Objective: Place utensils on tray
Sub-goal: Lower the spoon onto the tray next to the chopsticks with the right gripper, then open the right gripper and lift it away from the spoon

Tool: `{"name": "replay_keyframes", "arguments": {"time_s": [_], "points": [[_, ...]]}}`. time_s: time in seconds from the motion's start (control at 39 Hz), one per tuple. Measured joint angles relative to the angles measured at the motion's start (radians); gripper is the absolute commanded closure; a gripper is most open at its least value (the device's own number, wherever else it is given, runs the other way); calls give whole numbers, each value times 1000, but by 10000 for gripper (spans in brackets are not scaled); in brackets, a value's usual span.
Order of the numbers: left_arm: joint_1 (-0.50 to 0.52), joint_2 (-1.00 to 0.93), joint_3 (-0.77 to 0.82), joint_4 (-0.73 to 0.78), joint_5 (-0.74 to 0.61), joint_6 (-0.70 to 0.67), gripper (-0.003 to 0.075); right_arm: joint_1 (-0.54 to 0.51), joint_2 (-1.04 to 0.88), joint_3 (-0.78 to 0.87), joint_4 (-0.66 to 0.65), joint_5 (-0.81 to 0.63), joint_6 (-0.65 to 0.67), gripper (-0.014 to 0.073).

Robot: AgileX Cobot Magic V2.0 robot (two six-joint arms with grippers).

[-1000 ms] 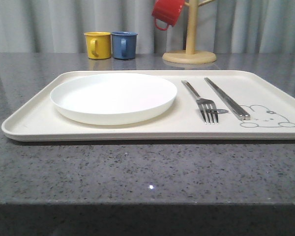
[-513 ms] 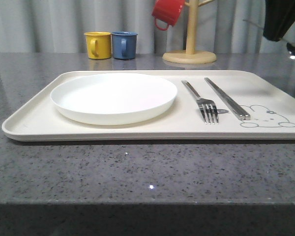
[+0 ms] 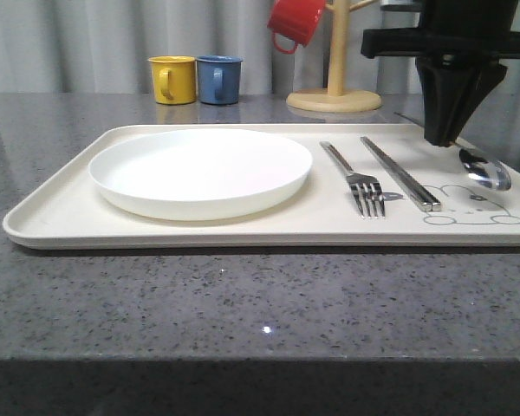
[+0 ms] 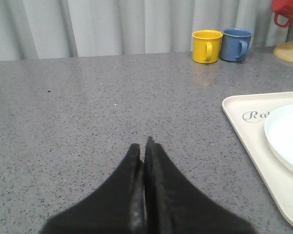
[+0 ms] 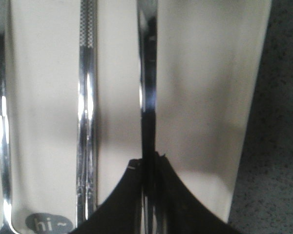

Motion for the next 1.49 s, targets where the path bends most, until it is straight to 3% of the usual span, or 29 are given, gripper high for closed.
{"name": "replay_keyframes", "arguments": {"time_s": [0.62,1.0,1.1,1.36,1.49], "points": [[0,0,0,0,0,0,738,0,21,34,11,-12,14,608],[0,0,0,0,0,0,738,0,21,34,17,-12,19,271],[0,0,0,0,0,0,738,0,17,34,13,-12,19,228],[0,0,0,0,0,0,738,0,-60,-51,-13,-12,21,262],[0,0,0,0,0,0,738,0,-118,-85,-25,-8,19,441]]}}
